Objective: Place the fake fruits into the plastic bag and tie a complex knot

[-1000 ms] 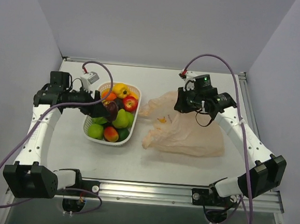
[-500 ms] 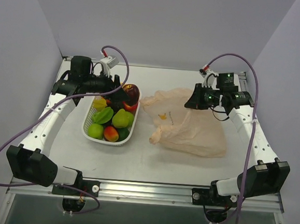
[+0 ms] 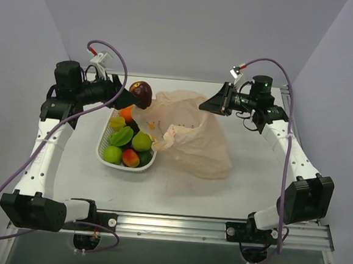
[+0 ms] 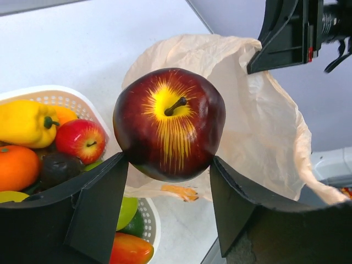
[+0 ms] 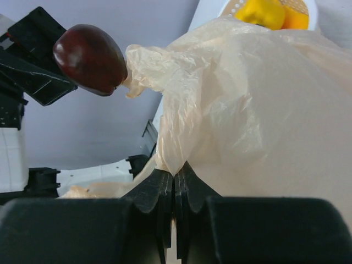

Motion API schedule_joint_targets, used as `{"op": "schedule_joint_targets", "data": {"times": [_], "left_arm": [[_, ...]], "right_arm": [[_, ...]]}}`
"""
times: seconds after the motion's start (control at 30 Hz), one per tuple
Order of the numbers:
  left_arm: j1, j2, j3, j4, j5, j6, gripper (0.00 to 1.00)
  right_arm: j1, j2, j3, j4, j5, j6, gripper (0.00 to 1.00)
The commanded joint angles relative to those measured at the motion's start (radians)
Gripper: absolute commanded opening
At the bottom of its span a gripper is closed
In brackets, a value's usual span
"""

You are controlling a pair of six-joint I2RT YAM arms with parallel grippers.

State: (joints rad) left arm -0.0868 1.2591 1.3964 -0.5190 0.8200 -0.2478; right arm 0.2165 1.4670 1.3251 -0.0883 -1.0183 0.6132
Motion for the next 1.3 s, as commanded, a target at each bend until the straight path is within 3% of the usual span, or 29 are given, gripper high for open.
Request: {"op": "schedule_joint_targets", "data": {"times": [0.0,0.03,0.1,0.17,0.4,0.6,0.73,0.77,0.87,1.13,1.27], "left_arm": [[0.044,-0.032,0.055,0.103,0.051,-0.087,0.61],[0.058,-0.036,0.056,0.118,0.056,-0.091,0.61],[0.068,-0.044,0.064,0.128,0.061,-0.099,0.61],[0.071,-0.052,0.065,0.131,0.056,-0.093,0.61],[0.059,-0.044,0.064,0.136,0.044,-0.093,0.61],[-0.028,-0.018,0.006,0.134,0.001,-0.081,0.63],[-0.031,-0.023,-0.046,0.119,-0.015,-0.050,0.77],[-0.033,-0.033,-0.054,0.103,-0.025,-0.010,0.83],[-0.031,-0.043,-0.071,0.019,-0.042,0.100,0.84],[0.007,-0.112,-0.140,-0.218,-0.054,0.336,0.89],[0.010,-0.119,-0.177,-0.360,-0.148,0.536,0.89]], "right_arm": [[0.001,0.001,-0.033,0.277,-0.078,0.253,0.00],[0.004,0.009,-0.090,0.348,-0.077,0.314,0.00],[0.006,0.057,-0.168,0.636,-0.071,0.553,0.00],[0.017,0.107,-0.263,0.924,-0.052,0.689,0.00],[0.050,0.253,-0.326,1.150,-0.037,0.832,0.00],[0.049,0.225,-0.359,1.109,-0.046,0.786,0.00],[0.050,0.211,-0.366,0.936,-0.055,0.628,0.00],[0.050,0.210,-0.368,0.909,-0.057,0.607,0.00],[0.049,0.216,-0.360,0.771,-0.059,0.489,0.00],[0.017,0.197,-0.359,0.799,-0.131,0.505,0.00],[-0.032,0.161,-0.348,0.636,-0.131,0.412,0.00]]}}
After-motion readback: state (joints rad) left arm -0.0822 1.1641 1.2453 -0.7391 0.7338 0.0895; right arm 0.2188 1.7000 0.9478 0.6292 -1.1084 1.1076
